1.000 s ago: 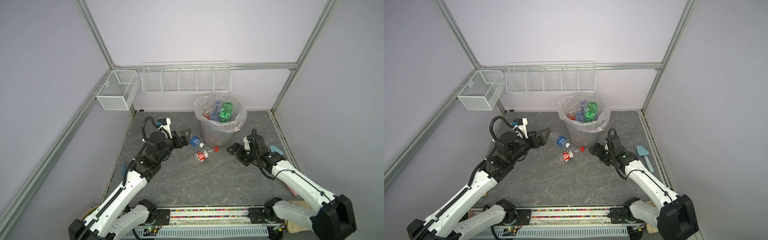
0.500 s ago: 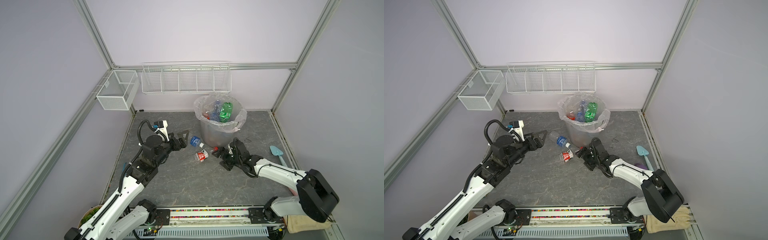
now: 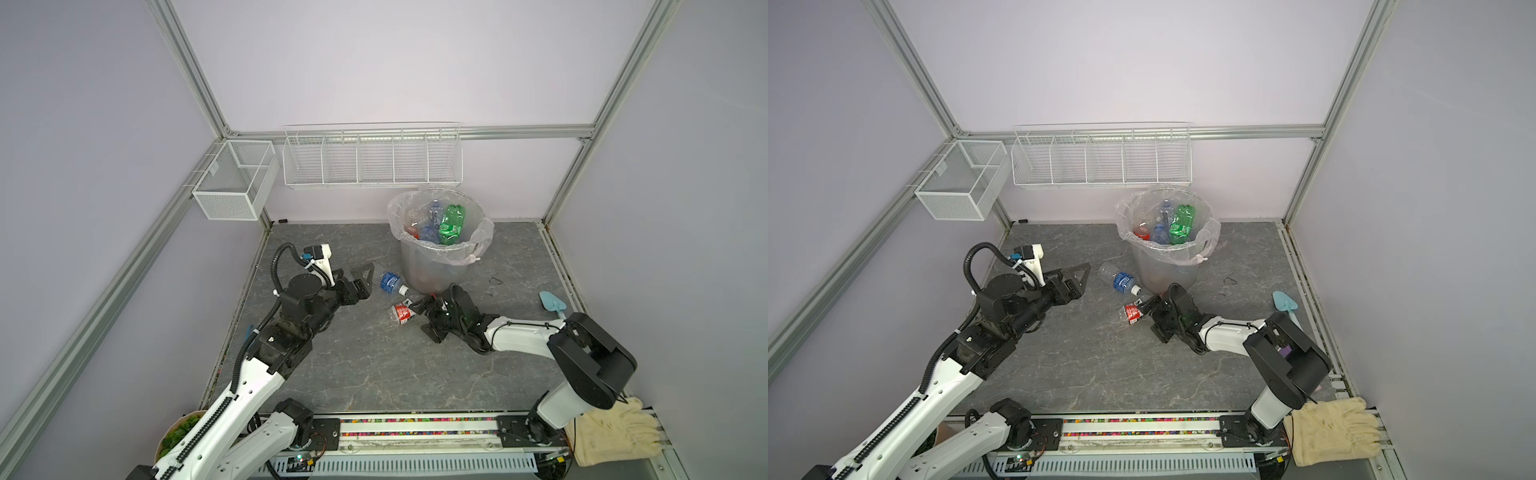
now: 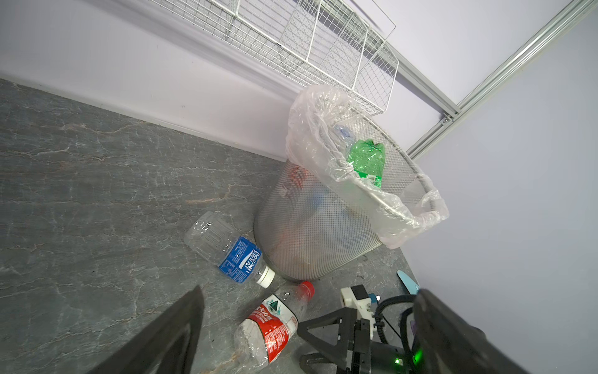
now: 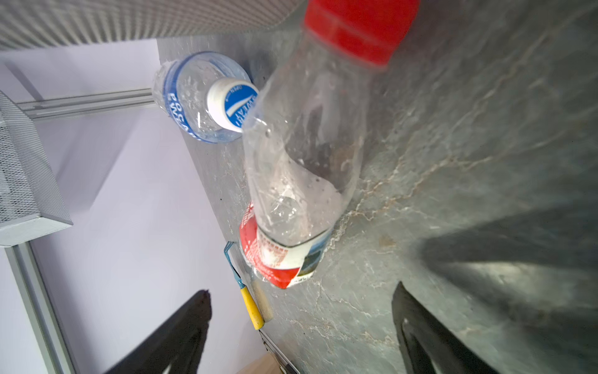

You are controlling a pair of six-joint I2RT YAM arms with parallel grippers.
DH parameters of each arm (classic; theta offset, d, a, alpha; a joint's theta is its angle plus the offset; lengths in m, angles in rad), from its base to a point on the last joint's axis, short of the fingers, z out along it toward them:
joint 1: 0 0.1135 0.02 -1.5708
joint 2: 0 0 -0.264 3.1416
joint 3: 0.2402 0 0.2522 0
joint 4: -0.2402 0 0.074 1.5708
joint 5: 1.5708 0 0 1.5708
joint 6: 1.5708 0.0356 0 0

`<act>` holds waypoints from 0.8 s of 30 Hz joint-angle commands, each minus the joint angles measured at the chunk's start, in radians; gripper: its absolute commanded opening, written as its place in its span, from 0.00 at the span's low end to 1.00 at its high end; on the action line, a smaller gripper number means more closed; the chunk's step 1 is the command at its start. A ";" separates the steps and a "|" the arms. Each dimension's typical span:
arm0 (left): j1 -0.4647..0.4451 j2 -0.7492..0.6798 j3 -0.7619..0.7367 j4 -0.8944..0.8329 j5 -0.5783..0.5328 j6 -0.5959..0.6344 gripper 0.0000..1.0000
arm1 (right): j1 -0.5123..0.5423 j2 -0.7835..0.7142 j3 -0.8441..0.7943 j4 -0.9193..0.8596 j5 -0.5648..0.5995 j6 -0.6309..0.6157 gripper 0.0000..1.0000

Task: Throw the plastic bottles in the bin
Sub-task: 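Withdraw the left gripper while the right gripper reaches toward the red-label clear bottle, then lower the right gripper onto the red-label clear bottle and close it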

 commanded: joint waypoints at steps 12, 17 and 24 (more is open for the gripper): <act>0.007 -0.035 0.013 -0.058 -0.036 0.019 1.00 | 0.033 0.169 0.000 0.215 0.049 0.162 0.95; 0.008 -0.046 0.011 -0.070 -0.039 0.020 1.00 | 0.037 0.199 -0.002 0.215 0.083 0.173 0.97; 0.008 -0.062 0.007 -0.083 -0.048 0.022 1.00 | 0.038 0.262 0.019 0.228 0.108 0.188 0.90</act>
